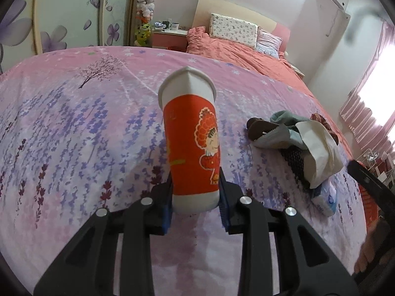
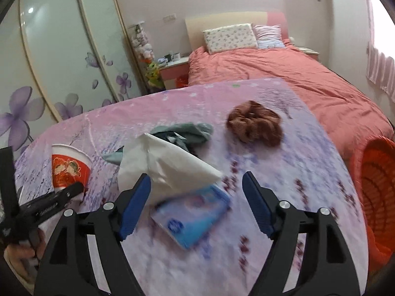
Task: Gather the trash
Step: 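Grasp the crumpled white tissue with the right tool while the left tool holds the cup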
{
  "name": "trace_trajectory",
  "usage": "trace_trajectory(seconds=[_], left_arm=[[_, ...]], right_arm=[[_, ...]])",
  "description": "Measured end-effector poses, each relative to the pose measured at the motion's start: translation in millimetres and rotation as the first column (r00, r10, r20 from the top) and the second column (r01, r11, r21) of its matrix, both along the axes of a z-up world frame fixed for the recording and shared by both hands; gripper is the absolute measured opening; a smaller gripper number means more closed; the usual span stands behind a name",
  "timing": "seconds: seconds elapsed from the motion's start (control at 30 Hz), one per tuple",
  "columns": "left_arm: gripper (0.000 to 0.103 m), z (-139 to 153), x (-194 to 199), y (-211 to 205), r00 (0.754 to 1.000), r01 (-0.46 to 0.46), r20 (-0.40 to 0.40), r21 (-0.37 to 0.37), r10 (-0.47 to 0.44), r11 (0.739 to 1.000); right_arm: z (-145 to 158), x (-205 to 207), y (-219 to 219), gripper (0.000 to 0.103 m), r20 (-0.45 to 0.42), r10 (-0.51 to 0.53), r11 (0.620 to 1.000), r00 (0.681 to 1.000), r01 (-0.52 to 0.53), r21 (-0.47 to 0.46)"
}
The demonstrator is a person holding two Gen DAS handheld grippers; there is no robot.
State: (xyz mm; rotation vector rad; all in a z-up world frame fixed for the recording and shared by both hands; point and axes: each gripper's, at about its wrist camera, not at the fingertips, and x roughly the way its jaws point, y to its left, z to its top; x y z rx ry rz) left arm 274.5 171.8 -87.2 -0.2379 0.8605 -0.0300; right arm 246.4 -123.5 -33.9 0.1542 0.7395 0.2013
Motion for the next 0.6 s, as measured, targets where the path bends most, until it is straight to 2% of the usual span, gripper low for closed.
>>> trace_trajectory(seconds=[0.17,0.23,0.27,0.33,0.37,0.4,0.47,0.6], left_arm=[[0.031,-0.7,-1.3,-0.3,1.000,0.006,0.003,0.012,-0.006,1.000],[0.031,-0.3,-0.4,-0.4,1.000,0.007,0.003,0.013,-0.007,1.000],[0.031,-0.5,-0.9,0.0,1.000,0.006,0.002,0.012,-0.006,1.000],[0.031,-1.3,-0.8,-0.7,1.000,0.001,0.000,0.006,-0.001,1.000],[0.031,-1.2,-0.5,-1.0,1.000,0.000,-0.001,0.004,0.000,1.000],[0.031,-1.2,-0.7,-1.1,1.000,-0.002,-0.003,0.003,0.002,1.000],[0.031,-1.1,-0.8,-0.3,1.000,-0.006,-0.005,-0.003,0.006,1.000],[0.031,-0.8,-4.4,2.4,1.000,-0.012,-0.012,-0.030,0.012,0.999]], right_arm=[[-9.2,23.8,15.3,0.076,-0.057,0.059,0.997,0.997,-0.061,-0.046],[-10.2,26.1,15.7,0.063,-0.070,0.062,0.996,0.996,-0.066,-0.056],[-9.8,25.4,14.5,0.048,-0.075,0.056,0.996,0.996,-0.060,-0.062],[-9.0,20.9,11.0,0.032,-0.082,0.059,0.997,0.995,-0.063,-0.047],[-9.1,19.3,9.5,0.017,-0.089,0.066,0.997,0.994,-0.070,-0.037],[-9.6,17.3,8.9,0.006,-0.100,0.073,0.997,0.992,-0.077,-0.032],[-11.5,12.8,7.0,0.004,-0.105,0.083,0.996,0.991,-0.086,-0.025],[-4.3,-4.6,1.2,0.002,-0.060,0.060,0.997,0.996,-0.063,-0.037]])
